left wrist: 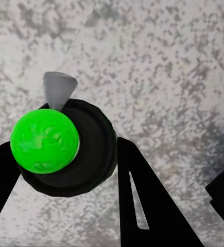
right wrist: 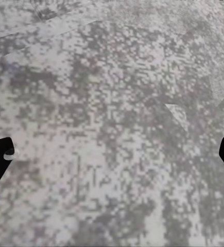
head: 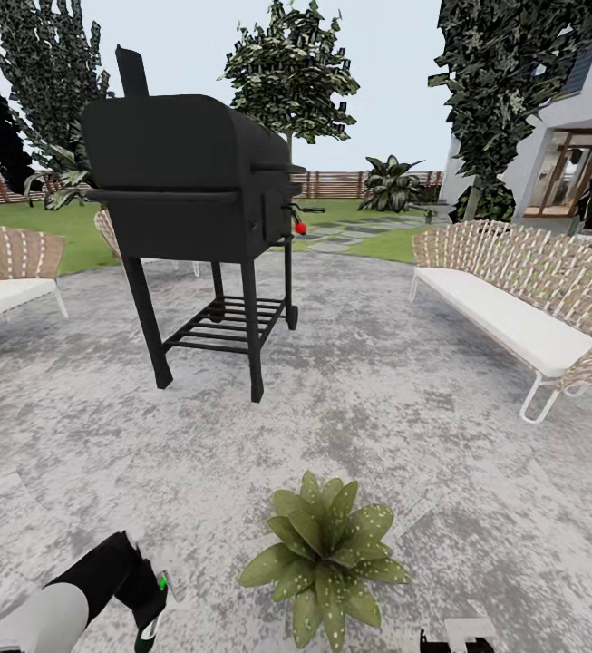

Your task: Pick up the pesticide atomizer in the garden and spray insectifuge to fully cover both potted plants in the garden.

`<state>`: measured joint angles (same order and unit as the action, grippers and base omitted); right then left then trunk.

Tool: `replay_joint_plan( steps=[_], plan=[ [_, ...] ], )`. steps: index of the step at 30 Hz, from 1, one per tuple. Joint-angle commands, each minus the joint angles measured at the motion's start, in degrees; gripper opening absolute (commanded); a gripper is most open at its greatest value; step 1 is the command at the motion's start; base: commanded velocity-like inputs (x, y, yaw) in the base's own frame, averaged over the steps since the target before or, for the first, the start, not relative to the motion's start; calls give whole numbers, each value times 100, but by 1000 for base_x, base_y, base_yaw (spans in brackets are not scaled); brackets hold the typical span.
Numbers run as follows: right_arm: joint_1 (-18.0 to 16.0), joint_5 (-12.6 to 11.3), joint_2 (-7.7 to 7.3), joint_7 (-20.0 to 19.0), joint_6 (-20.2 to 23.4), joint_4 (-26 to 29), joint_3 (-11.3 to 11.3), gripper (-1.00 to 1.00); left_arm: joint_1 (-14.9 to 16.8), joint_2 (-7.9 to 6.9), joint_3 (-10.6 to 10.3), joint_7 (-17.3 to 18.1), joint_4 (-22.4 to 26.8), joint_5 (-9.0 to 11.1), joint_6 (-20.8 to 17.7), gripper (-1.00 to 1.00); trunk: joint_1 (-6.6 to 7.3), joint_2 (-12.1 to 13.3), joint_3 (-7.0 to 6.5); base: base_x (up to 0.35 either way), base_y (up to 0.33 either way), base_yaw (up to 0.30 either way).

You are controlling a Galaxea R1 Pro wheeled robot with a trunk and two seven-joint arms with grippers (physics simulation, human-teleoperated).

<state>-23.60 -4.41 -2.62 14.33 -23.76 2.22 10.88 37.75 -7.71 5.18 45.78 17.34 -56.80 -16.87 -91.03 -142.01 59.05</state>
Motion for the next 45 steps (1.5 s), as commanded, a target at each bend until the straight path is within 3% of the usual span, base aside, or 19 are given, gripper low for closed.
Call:
replay_joint_plan(
  steps=[1, 22, 29, 45],
  plan=[
    [-4, -49, 3, 16, -15, 2, 44, 100, -6, 5, 54, 28, 29, -15, -53, -100, 1, -2, 5, 0, 0, -113],
    [-5, -68, 16, 15, -15, 16, 28, 100, -15, 32, 62, 18, 59, 29, -62, -100, 1, -2, 105, -61, 54, -216],
    [-4, -68, 21, 14, -15, 16, 28, 100, -15, 33, 95, 18, 67, 54, -87, -100, 1, -2, 145, -205, 257, -242],
    [-4, -68, 33, 13, -15, 16, 28, 100, -14, 43, 123, 9, 76, 64, -97, -100, 1, -2, 217, 52, 335, -263]
  ],
)
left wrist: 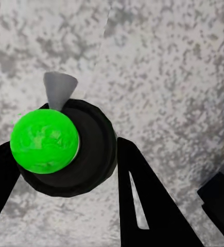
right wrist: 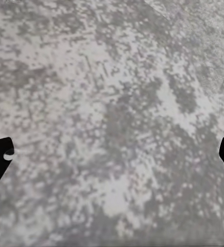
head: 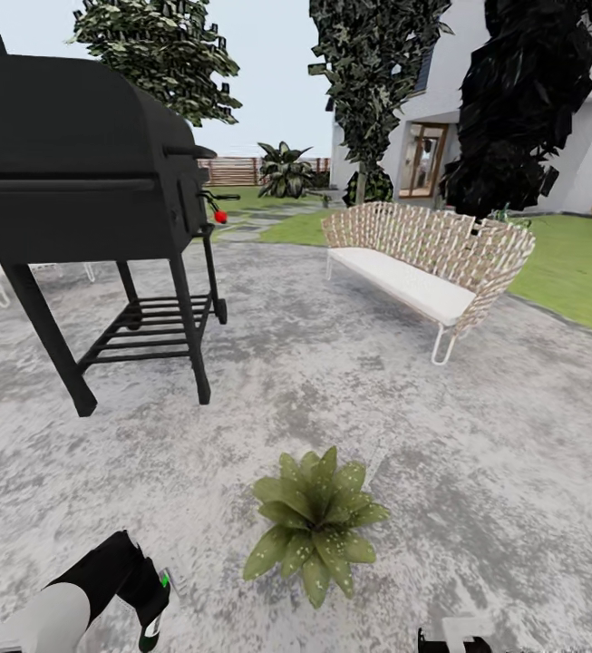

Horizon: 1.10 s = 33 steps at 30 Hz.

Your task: Pick up the pesticide atomizer in the garden and spray insectifuge to fully cover both potted plants in the garden.

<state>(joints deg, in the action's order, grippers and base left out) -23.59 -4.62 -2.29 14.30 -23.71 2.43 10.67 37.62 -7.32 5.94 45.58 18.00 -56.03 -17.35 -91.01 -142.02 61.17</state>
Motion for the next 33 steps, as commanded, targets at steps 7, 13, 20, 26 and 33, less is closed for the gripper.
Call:
replay_joint_plan(
  steps=[7, 13, 20, 26, 33],
  plan=[
    [-5, -48, 3, 15, -20, -6, 50, 100, -2, 11, 50, 30, 11, -13, -49, -100, 0, -2, 20, 193, 303, -282],
    [-5, -48, 9, 18, -20, -6, 50, 100, -3, 20, 40, 30, 10, -21, -41, -100, 0, -2, 21, 88, 119, -288],
    [-4, -48, 9, 17, -20, -6, 50, 100, -3, 20, 35, 30, 19, -22, -42, -100, 0, -2, 21, 1, 1, -292],
    [-5, -48, 9, 12, -20, -6, 50, 100, -2, 14, 40, 35, 26, -22, -52, -100, 0, -2, 21, 0, 36, -293],
    [-5, -48, 9, 12, -20, -6, 50, 100, -2, 11, 39, 60, 36, -19, -58, -100, 0, -2, 21, 0, 290, -299]
  ],
)
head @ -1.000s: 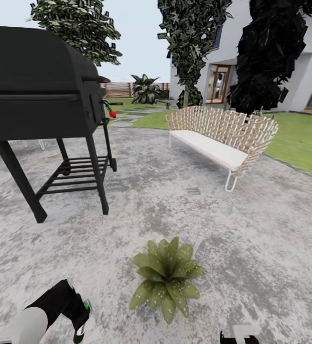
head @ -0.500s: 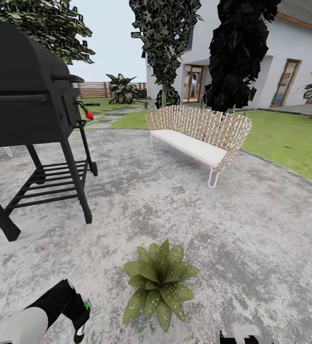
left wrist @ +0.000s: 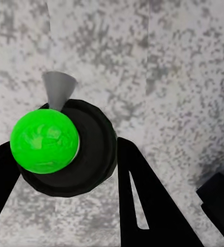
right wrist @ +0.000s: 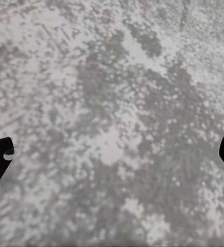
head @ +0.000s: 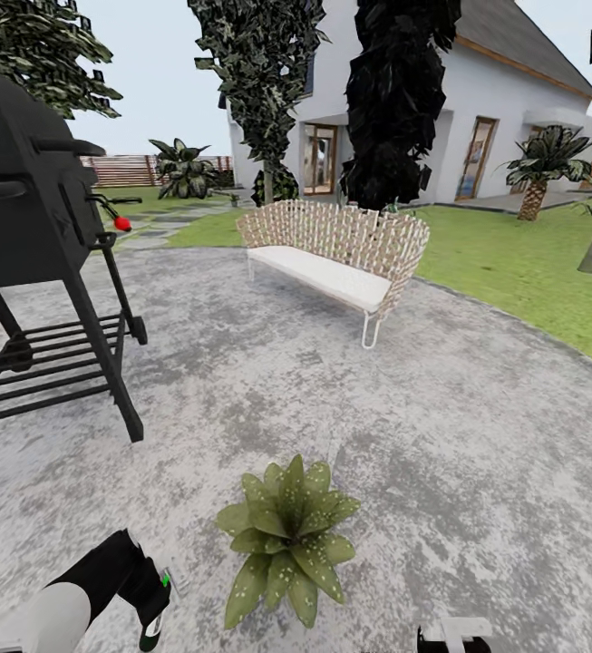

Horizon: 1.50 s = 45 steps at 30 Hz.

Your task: Pick up the pesticide atomizer in the garden and spray insectifuge to fully cover both potted plants in the garden.

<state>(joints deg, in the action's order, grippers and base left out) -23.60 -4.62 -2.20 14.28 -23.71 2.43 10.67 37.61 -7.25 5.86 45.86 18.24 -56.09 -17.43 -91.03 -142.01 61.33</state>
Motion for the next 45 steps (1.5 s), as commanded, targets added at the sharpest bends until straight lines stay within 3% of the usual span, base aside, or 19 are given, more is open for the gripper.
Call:
replay_joint_plan(
  steps=[1, 25, 38, 45],
  plan=[
    [-5, -48, 0, 17, -20, -6, 50, 100, 0, 4, 52, 41, 12, -9, -50, -100, 1, -2, 5, 0, 324, -300],
    [-5, -48, 0, 17, -20, -8, 50, 100, 1, 13, 65, 38, 7, -7, -50, -100, 1, -2, 5, 21, 315, -231],
    [-5, -48, 0, 15, -20, -8, 50, 100, 1, 66, 64, -7, 9, -9, -41, -100, 1, -2, 5, 33, 14, -265],
    [-5, -48, 0, 14, -20, -10, 50, 100, 0, 65, 56, -7, 13, -7, -47, -100, 1, -2, 5, -269, 79, -265]
  ],
)
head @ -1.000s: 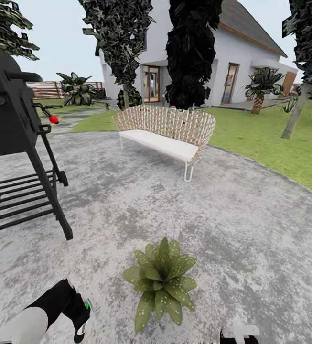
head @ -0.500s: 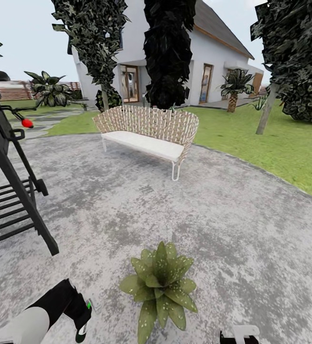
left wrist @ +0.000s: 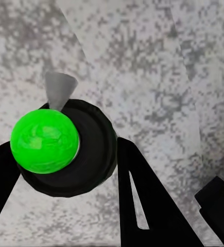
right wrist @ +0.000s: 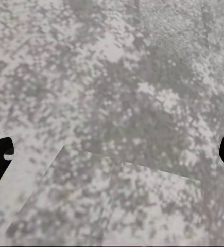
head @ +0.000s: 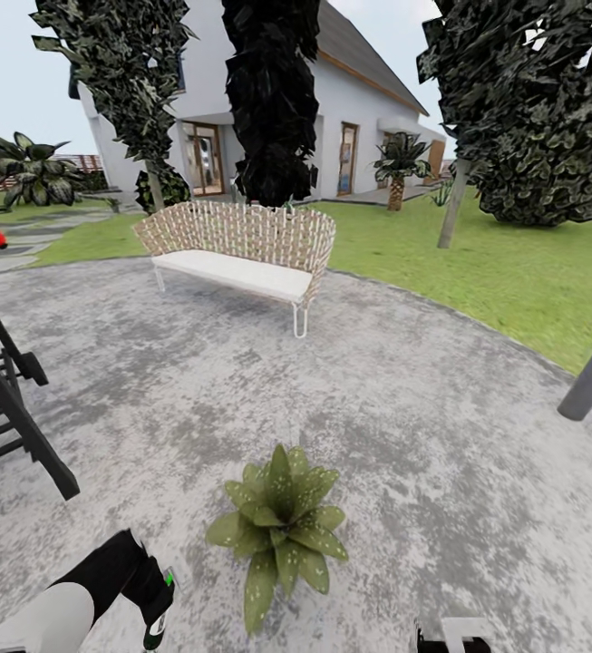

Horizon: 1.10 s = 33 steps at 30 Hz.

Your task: Pick up the pesticide atomizer in the garden and spray insectifuge to fully cover both potted plants in the garden.

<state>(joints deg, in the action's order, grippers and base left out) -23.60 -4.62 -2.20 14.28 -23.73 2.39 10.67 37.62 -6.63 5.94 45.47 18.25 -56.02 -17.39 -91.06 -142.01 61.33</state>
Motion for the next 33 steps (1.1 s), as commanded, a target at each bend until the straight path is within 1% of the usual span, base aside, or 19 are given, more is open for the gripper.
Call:
replay_joint_plan(
  steps=[1, 5, 9, 12, 18, 21, 27, 31, 33],
  plan=[
    [-4, -48, 0, 13, -18, -7, 49, 100, -1, 4, 48, 33, 12, -14, -53, -100, 5, -2, 5, -311, 181, -265],
    [-4, -48, 0, 13, -18, -8, 49, 100, -1, 4, 51, 42, 36, -14, -54, -100, 5, -2, 5, -294, 210, -265],
    [-4, -48, 0, 15, -18, -9, 49, 100, -1, 4, 72, 81, 192, -14, -54, -100, 5, -2, 5, -183, 257, -265],
    [-4, -48, 0, 14, -18, -8, 49, 100, -1, 4, 74, 85, 204, -14, -54, -100, 5, -2, 5, 97, 288, -265],
    [-4, -48, 0, 16, -18, -7, 49, 100, -1, 4, 74, 75, 205, -14, -54, -100, 5, -2, 5, 226, 242, -265],
    [-4, -48, 0, 15, -18, -9, 49, 100, -3, 4, 59, 46, 205, -14, -58, -100, 5, -2, 5, 89, 80, -265],
    [-2, -48, 2, 18, -18, -6, 49, 100, -1, -4, 72, 46, 205, -14, -55, -100, 5, -2, 5, -7, 17, -265],
    [-4, -48, 5, 17, -18, -10, 56, 100, -1, -5, 74, 58, 206, -14, -62, -100, 5, -2, 5, -184, 180, -256],
    [-4, -41, 5, 15, -18, -19, 64, 100, -1, -5, 74, 45, 205, -19, -77, -100, 5, -2, 5, -226, 228, -74]
  ],
)
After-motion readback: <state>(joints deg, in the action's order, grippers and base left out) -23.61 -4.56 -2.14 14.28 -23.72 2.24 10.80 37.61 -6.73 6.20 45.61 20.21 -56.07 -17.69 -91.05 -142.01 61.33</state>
